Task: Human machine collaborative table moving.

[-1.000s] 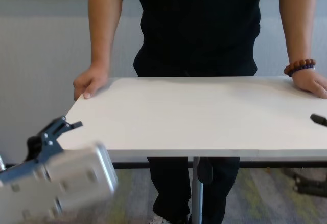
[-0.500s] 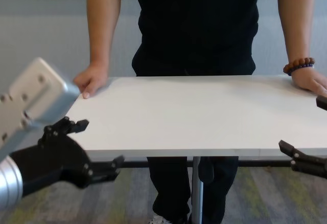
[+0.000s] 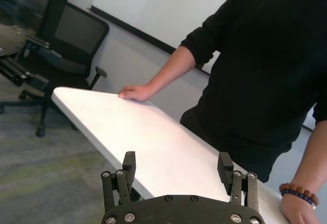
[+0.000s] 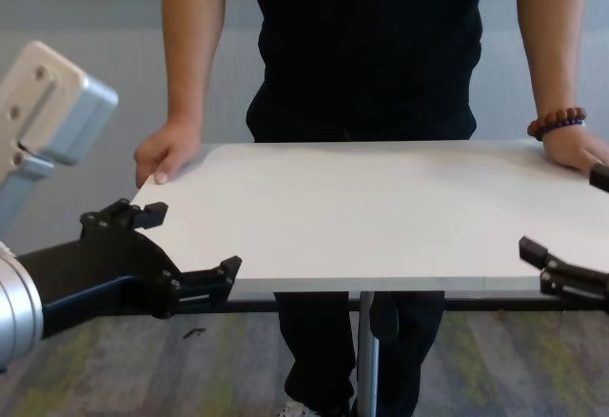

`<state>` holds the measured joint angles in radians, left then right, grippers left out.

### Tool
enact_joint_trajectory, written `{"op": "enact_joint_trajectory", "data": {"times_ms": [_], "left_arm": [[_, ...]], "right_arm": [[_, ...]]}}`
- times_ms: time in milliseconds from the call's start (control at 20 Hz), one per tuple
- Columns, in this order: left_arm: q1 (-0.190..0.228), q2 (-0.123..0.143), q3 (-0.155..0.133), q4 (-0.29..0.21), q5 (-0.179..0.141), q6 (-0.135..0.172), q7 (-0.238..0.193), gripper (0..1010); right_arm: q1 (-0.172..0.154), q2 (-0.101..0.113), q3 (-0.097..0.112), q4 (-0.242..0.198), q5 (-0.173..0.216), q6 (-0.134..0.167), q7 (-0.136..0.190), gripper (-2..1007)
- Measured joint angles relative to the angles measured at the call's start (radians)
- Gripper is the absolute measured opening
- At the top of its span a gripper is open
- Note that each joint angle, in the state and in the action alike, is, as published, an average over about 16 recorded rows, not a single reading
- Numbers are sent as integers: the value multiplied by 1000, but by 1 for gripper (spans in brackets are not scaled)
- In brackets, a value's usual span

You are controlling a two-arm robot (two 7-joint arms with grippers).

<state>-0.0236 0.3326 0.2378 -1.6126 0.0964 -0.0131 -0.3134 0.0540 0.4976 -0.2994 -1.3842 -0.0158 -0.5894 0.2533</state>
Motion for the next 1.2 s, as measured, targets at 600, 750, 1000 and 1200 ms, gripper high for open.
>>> {"op": "enact_joint_trajectory", "data": {"times_ms": [600,750,1000,1200], "left_arm": [[32,38,2,-152,-16,7,11,1003],[37,45,2,-180,-19,-5,12,1003],[44,51,4,-205,-24,-19,16,1003],[46,52,7,-209,-23,-22,19,1003]], "right_arm": [[-2,-7,29,-86,48,15,47,1003],[-1,-12,35,-108,51,22,53,1003],[-3,-29,49,-136,53,65,42,1003],[-11,-52,63,-159,48,128,20,1003]]}}
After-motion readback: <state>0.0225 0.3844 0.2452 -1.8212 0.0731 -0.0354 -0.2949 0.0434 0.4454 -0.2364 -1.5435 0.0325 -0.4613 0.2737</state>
